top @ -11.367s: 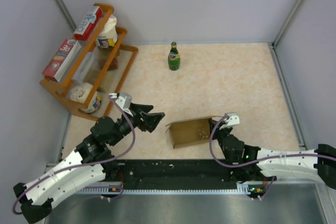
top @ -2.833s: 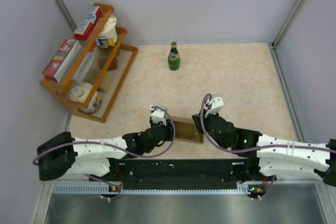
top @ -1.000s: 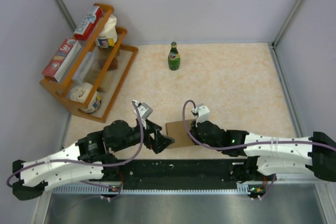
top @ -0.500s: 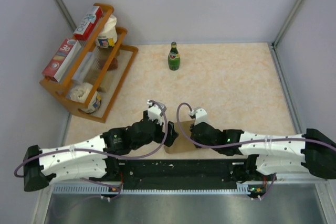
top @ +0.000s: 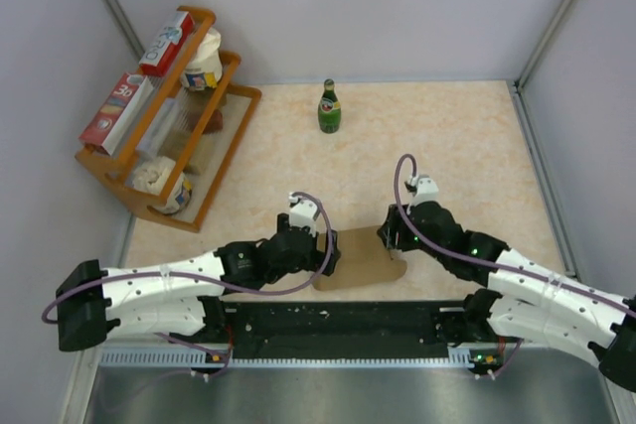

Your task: Fold the paper box

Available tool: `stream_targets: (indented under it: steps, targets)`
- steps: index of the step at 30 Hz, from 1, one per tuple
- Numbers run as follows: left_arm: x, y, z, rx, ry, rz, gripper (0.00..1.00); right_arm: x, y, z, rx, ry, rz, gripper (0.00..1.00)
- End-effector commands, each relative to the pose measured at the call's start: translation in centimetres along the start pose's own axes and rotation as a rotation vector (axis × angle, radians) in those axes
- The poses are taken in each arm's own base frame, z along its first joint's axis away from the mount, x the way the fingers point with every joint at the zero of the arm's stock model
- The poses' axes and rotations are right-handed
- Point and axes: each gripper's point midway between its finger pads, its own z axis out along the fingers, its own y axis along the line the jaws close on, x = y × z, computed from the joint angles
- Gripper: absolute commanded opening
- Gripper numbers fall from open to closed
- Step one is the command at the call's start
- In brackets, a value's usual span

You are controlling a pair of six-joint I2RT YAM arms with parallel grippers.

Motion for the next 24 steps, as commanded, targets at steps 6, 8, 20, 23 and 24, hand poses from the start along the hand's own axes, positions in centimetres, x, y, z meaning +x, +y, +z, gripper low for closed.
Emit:
stream_targets:
  steps: [6, 8, 20, 23, 24]
  targets:
    - [0.7, 0.3, 1.0, -0.031, -0.008, -0.08, 0.99, 2.9, -1.7, 1.1, -0.043, 0.134, 0.051, 0.67]
    - [1.3, 0.3, 1.3, -0.029, 0.005, -0.096, 0.99, 3.2, -1.5, 1.4, -0.063, 0.143, 0.064, 0.67]
    - [2.3, -0.1, 2.6, 0.03, -0.019, -0.208, 0.98, 4.6, -1.2, 2.7, -0.115, 0.163, 0.102, 0.58]
    - [2.4, 0.1, 2.8, 0.027, -0.016, -0.211, 0.97, 4.8, -1.2, 2.9, -0.119, 0.166, 0.111, 0.56]
    - [2.5, 0.1, 2.9, 0.025, -0.012, -0.21, 0.95, 4.8, -1.1, 3.0, -0.121, 0.166, 0.114, 0.55]
